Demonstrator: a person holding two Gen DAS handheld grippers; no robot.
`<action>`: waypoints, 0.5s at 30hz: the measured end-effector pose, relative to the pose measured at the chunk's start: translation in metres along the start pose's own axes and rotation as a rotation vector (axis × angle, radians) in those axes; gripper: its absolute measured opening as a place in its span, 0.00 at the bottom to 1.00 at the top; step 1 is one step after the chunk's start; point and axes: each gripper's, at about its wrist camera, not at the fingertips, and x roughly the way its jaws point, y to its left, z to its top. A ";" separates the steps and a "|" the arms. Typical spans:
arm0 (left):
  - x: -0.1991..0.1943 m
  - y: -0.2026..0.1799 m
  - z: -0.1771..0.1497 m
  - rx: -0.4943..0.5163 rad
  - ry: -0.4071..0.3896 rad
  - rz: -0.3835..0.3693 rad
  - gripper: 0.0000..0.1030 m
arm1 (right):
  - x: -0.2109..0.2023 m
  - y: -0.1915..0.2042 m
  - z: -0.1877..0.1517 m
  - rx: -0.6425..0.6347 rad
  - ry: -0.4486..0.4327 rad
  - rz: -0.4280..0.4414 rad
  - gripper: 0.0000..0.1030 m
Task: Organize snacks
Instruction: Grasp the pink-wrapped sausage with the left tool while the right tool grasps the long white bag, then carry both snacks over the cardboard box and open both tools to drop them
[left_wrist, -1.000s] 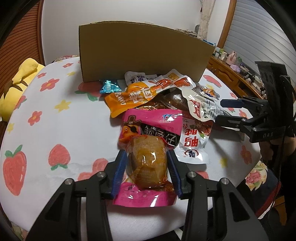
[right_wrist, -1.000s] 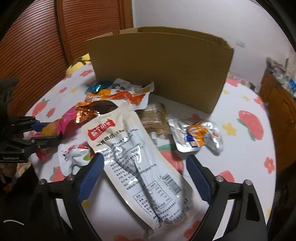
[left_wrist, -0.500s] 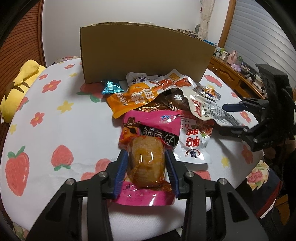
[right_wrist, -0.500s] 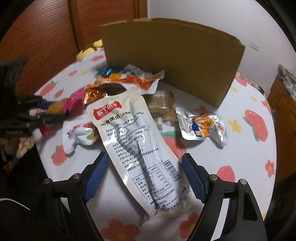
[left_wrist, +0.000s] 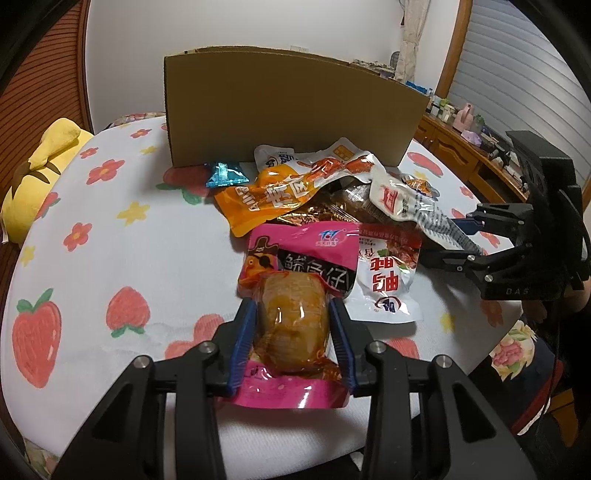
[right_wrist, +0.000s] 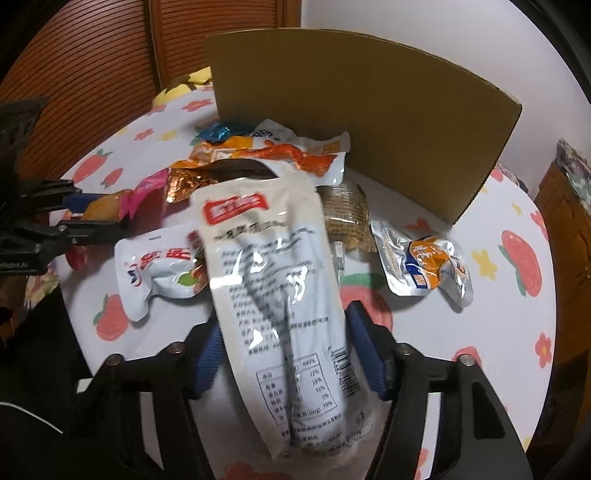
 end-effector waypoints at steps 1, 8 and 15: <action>-0.001 0.001 0.000 -0.002 -0.002 -0.002 0.38 | -0.002 0.000 -0.001 0.002 -0.003 -0.007 0.48; -0.011 0.004 0.000 -0.009 -0.028 -0.001 0.38 | -0.020 0.002 -0.007 0.016 -0.044 0.003 0.45; -0.015 0.007 0.003 -0.007 -0.045 0.013 0.37 | -0.043 0.006 -0.002 0.020 -0.105 -0.003 0.45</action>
